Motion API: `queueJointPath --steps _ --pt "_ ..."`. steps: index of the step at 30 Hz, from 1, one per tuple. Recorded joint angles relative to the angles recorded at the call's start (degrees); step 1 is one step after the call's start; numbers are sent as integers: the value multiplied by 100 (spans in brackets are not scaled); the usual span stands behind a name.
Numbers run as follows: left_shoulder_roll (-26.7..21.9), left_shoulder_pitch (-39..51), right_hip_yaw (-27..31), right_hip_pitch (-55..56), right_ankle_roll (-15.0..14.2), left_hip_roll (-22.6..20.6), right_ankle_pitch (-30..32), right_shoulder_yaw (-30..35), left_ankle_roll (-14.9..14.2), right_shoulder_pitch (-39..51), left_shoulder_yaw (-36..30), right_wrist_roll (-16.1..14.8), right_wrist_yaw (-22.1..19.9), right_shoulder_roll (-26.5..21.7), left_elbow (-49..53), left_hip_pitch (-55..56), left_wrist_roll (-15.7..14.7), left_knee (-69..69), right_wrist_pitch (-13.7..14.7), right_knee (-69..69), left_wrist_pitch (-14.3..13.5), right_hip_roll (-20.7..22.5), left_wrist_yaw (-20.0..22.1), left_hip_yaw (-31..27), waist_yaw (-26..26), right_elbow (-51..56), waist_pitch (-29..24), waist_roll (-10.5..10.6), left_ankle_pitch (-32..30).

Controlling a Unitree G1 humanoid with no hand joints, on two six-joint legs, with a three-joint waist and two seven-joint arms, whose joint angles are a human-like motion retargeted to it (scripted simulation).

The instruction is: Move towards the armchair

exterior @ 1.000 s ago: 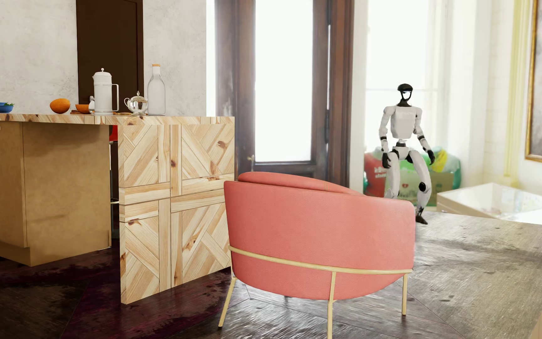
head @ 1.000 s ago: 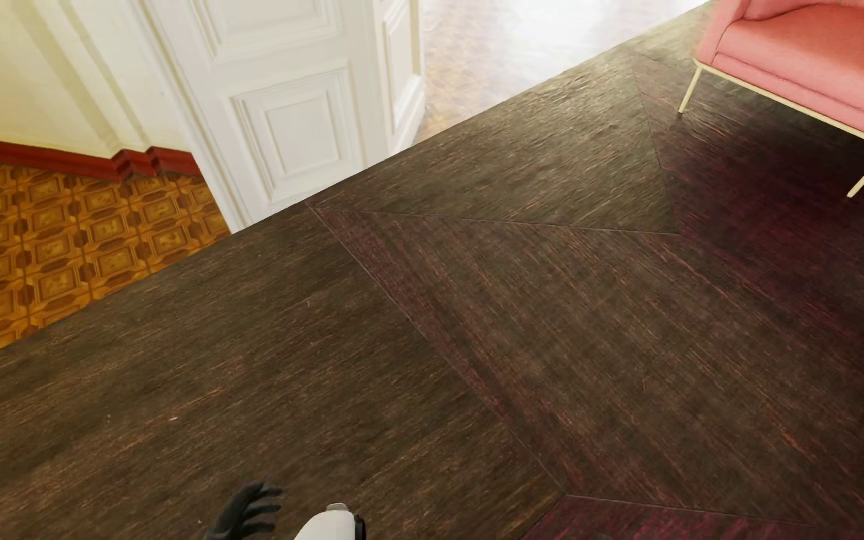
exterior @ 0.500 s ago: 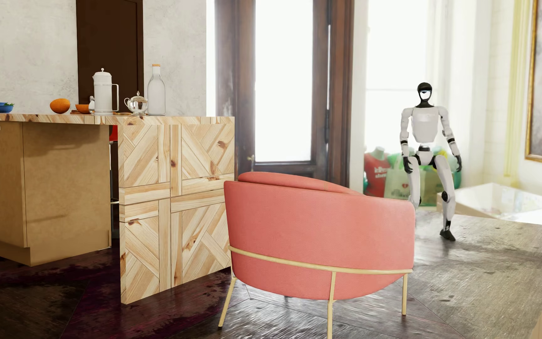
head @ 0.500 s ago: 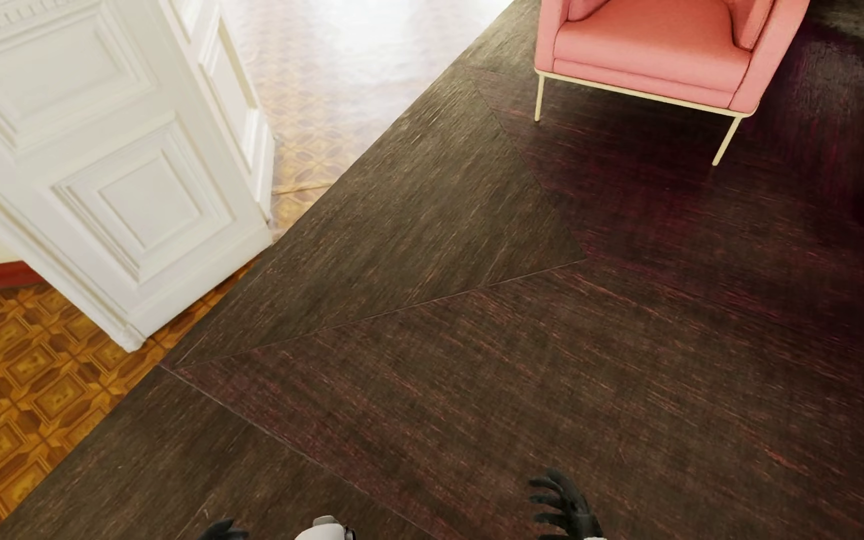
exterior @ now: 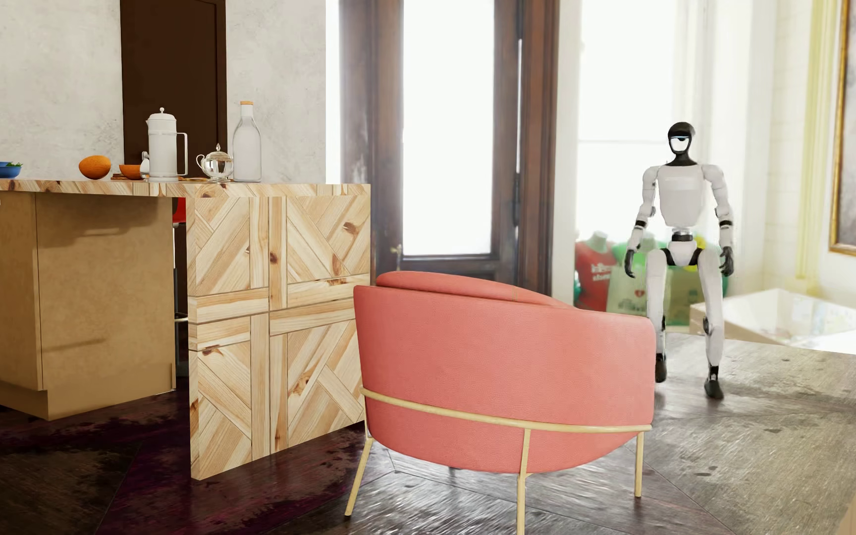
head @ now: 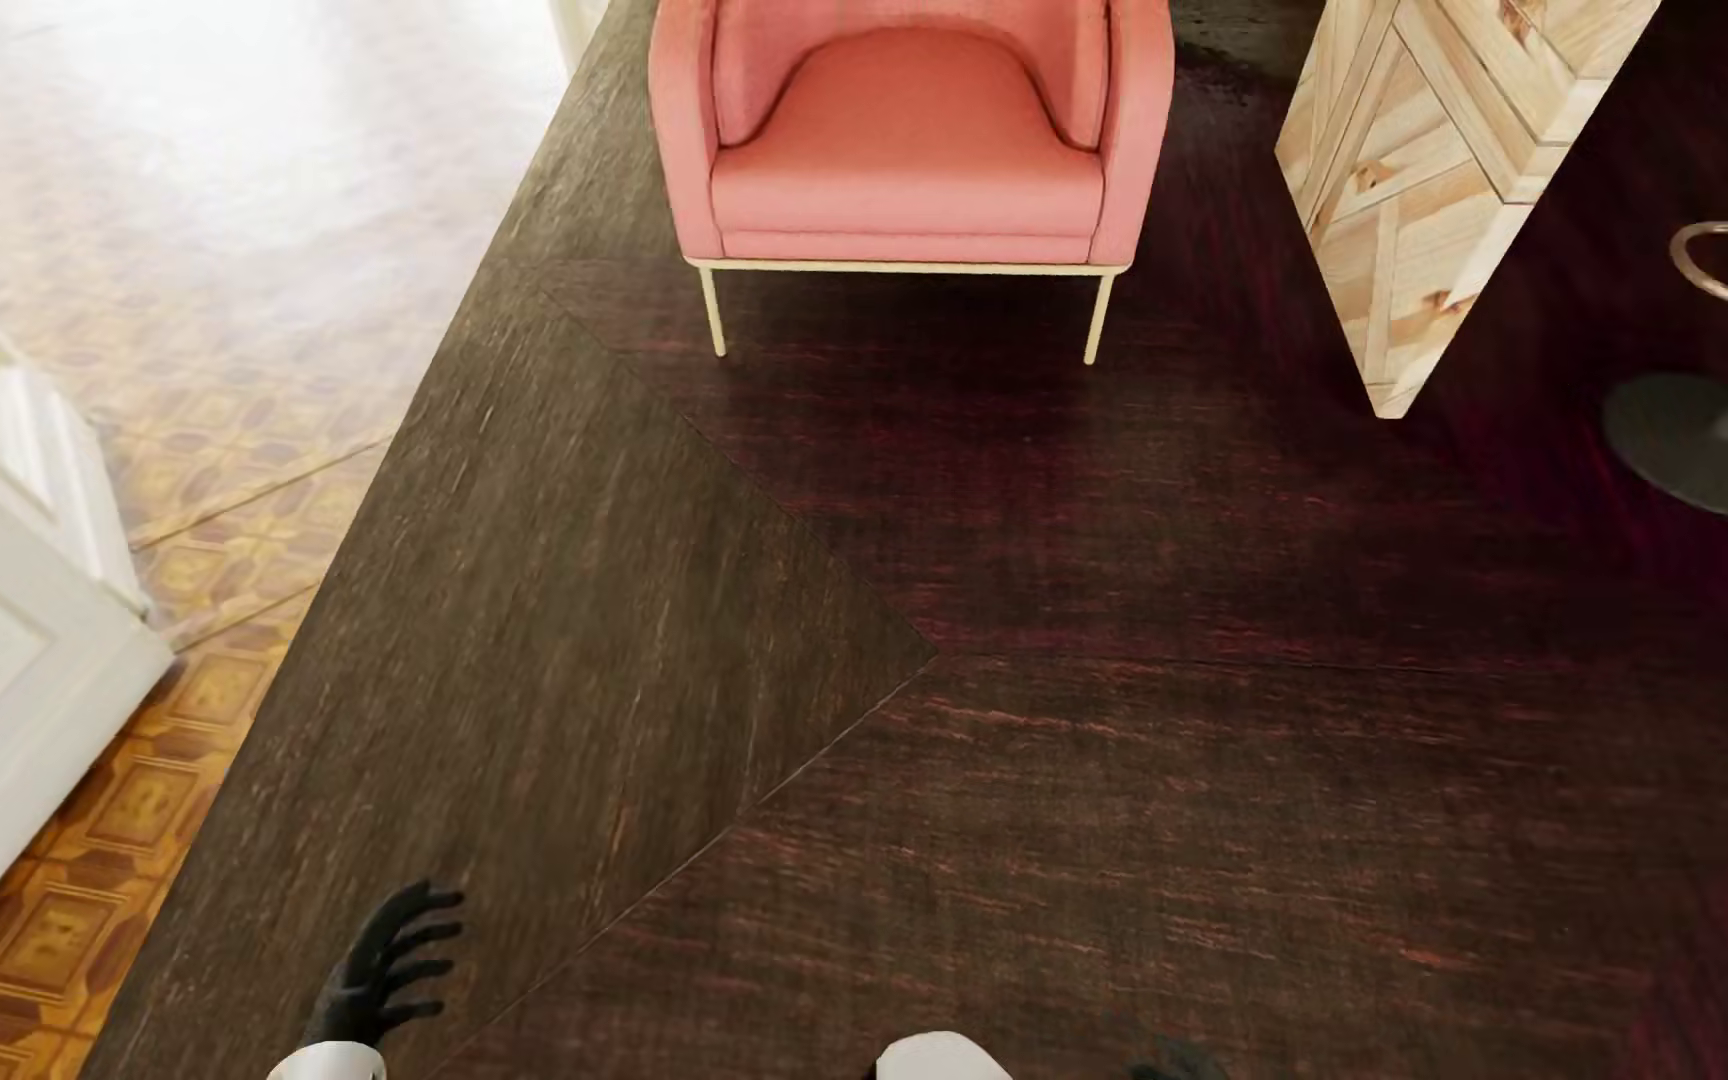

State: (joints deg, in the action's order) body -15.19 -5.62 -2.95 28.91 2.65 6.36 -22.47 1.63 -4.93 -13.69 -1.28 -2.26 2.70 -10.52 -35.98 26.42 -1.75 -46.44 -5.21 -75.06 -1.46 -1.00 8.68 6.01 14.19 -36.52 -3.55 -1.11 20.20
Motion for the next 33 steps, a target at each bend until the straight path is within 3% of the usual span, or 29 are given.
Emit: queueJointPath --steps 2,3,4,5,7,8,9,10,11,12,14,15,16,17,19,20,21,22,23,25,26,27,28,29,30,31,33 --pt "515 656 66 175 -276 74 -668 -324 -150 -516 -405 165 45 -113 439 -595 -99 130 -155 1460 -152 -136 189 81 255 154 243 -293 517" --pt "735 931 106 -78 16 50 -658 64 -222 -505 -623 155 -161 -186 326 -275 18 -857 -140 2000 -312 -124 76 -238 108 -433 309 -328 383" --pt "861 680 111 -343 38 -40 -882 408 -269 -349 -691 61 -371 -231 166 145 182 -1899 -177 2047 -593 36 -120 -560 -124 -745 298 -186 -129" --pt "813 224 202 -694 29 -295 -1032 416 -303 -151 -497 -101 -562 -135 -146 477 405 -2368 -241 2223 -772 161 -408 -742 -456 -650 232 -12 -178" --pt "432 -563 383 -1325 0 -334 -1294 275 -353 84 0 -325 -801 223 -3 1115 814 -1765 -112 2637 -208 396 -934 -680 -1149 -16 201 394 166" --pt "392 -915 459 -1543 -30 -227 -1457 262 -467 452 200 -355 -779 222 -113 1166 895 -657 -18 2572 -39 523 -1029 -746 -1203 180 167 630 180" --pt "177 -969 489 -1301 101 -224 -1072 369 -197 766 67 -360 -629 336 -358 933 781 -695 83 1667 39 463 -922 -594 -970 142 77 533 -24" --pt "65 -783 364 -896 238 -237 -320 276 378 795 51 -366 -347 353 -276 625 580 -611 213 785 191 278 -702 -357 -812 -76 1 321 202" --pt "-21 -376 137 -417 274 -215 131 147 135 515 146 -374 28 170 -191 301 355 -414 287 308 247 135 -399 -235 -555 -241 -57 107 346" --pt "-13 -51 -52 -28 190 -144 -37 -9 129 187 93 -305 232 96 34 -103 134 -177 178 318 221 23 -70 -83 -174 -30 -99 -98 485" --pt "502 560 -183 384 156 36 -471 -170 37 -377 -324 8 197 45 511 -622 -168 -278 -145 1471 121 -133 391 129 354 293 0 -382 699" --pt "810 861 -34 182 -50 -72 -253 218 -64 -465 -504 186 -5 69 77 -324 -165 -1163 -176 2225 -156 -227 360 -218 306 -394 114 -494 338" --pt "933 860 -125 -67 -11 -82 -438 738 -134 -324 -630 341 -175 142 -88 -66 -100 -1546 -303 2149 -307 -108 191 -605 119 -829 10 -428 84" --pt "716 678 -239 -98 91 -54 -347 934 -139 -302 -573 566 -264 -52 -42 247 41 -1265 -592 1737 -297 -31 -121 -741 -249 -470 -203 -280 151" --pt "355 145 -146 483 -428 -28 1205 321 126 75 21 967 -388 131 -428 376 503 -482 -878 211 -153 1 -614 -593 -692 251 -454 -60 35" --pt "217 -179 22 587 -676 -44 1836 363 30 225 71 1118 -399 224 -127 290 748 -558 -830 -44 182 73 -699 -577 -880 380 -428 -46 -43" --pt "230 -339 97 486 -268 -84 1214 139 -164 219 177 1192 -284 235 106 270 943 -837 -605 478 451 31 -728 -578 -1120 387 -386 -59 -281" --pt "334 -323 159 401 487 -162 486 82 -300 189 137 1292 -162 151 185 409 1103 -1314 -325 1485 700 -123 -715 -512 -1291 300 -303 -121 -701" --pt "671 -221 131 140 -108 -137 36 376 -349 198 134 1398 -112 -64 -12 818 1193 -2112 8 2349 802 -227 -646 -494 -1407 -121 -143 -37 -1369" --pt "594 -243 131 -218 -82 -301 -115 429 -226 379 -34 1151 -154 -18 184 984 866 -1664 434 2415 641 -92 -618 -751 -1444 -85 -102 318 -230" --pt "518 -162 131 -259 -92 -364 -74 449 -116 273 163 909 -201 105 -14 989 593 -1139 637 2178 284 -40 -646 -771 -1449 164 -114 495 -77" --pt "361 -121 -5 -110 -186 -173 159 485 39 109 172 672 -160 136 -44 946 374 -377 777 1654 -17 44 -657 -583 -1332 497 -113 719 -314" --pt "172 -108 40 178 -187 -72 467 325 220 5 178 463 -19 221 -267 758 220 281 881 975 -378 121 -627 -462 -1156 597 -59 752 -1268" --pt "151 -146 137 208 -329 -111 418 360 195 28 -38 317 153 89 -52 700 115 268 895 916 -470 90 -497 -408 -1044 353 25 601 -1201" --pt "386 -129 237 -148 -489 -196 -317 260 172 -22 -116 268 283 -14 161 704 83 292 777 1606 -429 6 -354 -402 -1057 11 194 426 -1166" --pt "625 -55 193 -449 -155 -302 -648 147 136 -65 -179 284 346 -143 194 699 93 198 541 2049 -347 -35 -245 -506 -1102 -194 273 334 -959" --pt "548 -331 183 -684 -156 -402 -575 52 45 -55 -124 391 101 -61 279 808 268 -758 -80 2339 -165 65 -302 -672 -1316 -84 314 301 139"
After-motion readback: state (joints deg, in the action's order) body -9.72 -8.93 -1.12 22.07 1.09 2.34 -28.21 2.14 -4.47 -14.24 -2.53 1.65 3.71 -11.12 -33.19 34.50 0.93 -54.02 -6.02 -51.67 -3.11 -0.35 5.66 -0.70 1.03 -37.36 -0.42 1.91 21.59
